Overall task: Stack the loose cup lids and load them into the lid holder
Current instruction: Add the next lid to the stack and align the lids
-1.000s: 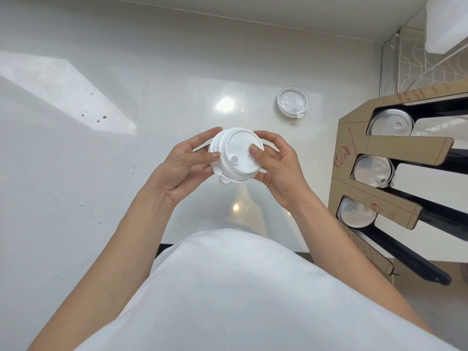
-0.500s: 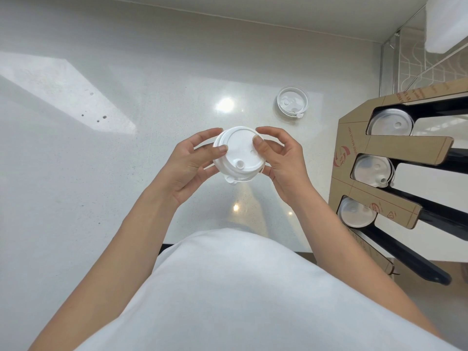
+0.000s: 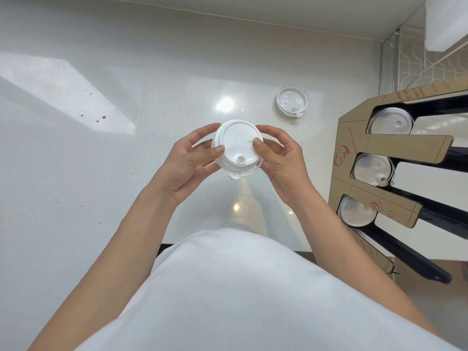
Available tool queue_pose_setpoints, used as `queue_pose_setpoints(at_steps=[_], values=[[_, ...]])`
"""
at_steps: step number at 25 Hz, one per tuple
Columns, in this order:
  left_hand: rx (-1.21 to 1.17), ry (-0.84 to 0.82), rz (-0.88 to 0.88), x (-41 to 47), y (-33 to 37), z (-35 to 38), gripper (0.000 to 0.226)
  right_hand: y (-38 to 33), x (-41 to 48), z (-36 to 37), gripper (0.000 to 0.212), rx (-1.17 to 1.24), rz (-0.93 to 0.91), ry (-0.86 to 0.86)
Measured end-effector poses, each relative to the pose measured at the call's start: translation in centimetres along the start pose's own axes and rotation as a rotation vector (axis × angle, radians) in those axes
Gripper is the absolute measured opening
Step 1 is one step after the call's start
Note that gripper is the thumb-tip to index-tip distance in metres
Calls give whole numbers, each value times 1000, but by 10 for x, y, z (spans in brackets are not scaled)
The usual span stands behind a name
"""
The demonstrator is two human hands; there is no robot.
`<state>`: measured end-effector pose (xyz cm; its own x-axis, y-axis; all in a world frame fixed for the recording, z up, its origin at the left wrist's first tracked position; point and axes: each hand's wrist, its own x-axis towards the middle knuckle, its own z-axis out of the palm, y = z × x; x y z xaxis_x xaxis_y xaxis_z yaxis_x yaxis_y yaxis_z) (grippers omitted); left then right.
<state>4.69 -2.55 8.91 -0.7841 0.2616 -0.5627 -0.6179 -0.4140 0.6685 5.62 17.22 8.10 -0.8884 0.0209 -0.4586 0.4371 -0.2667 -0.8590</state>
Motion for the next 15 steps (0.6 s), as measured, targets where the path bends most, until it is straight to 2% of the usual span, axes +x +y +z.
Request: queue_pose_setpoints(at_steps=[3,7,15], values=[[48,3,0,-1,-1,0,48,1,0,3,19,-65,-36,58],[87,33,22,-1,-5,0,35,1,-3,7,22,-176,-69,59],[128,72,58,1,-7,0,36,4,-5,2,32,-126,-31,3]])
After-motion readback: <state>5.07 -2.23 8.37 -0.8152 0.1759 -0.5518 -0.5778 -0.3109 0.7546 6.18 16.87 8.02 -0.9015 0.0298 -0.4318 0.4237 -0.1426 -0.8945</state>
